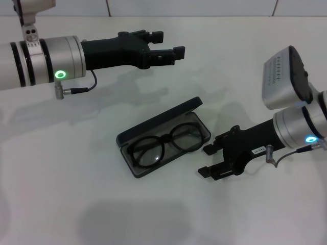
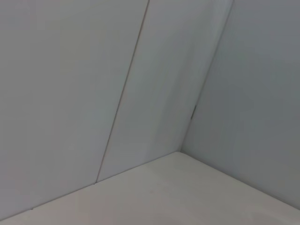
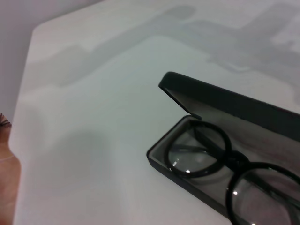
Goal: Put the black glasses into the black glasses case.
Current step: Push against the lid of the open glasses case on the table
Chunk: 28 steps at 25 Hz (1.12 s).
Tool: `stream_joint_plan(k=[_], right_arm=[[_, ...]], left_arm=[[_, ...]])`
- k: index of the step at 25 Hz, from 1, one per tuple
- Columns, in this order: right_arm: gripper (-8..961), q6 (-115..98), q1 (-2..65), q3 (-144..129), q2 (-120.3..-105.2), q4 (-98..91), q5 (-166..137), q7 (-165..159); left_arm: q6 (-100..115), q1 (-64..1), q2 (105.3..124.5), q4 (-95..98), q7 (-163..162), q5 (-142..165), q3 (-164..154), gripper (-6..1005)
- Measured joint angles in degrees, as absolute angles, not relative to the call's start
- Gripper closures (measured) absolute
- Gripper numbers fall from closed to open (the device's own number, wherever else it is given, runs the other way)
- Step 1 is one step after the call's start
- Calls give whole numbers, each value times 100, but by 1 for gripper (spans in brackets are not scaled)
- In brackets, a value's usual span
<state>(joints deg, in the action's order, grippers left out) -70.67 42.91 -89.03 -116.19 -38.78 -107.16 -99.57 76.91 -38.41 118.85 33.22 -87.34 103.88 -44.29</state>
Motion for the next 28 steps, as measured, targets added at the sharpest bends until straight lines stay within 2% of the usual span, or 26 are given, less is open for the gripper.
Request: stream_joint_plan(k=[28], right_arm=[[353, -6388, 4271, -9176, -11619, -4124, -10492, -9918]], left_arm=[[7840, -3857, 11892, 3322, -8492, 10389, -4430, 113]])
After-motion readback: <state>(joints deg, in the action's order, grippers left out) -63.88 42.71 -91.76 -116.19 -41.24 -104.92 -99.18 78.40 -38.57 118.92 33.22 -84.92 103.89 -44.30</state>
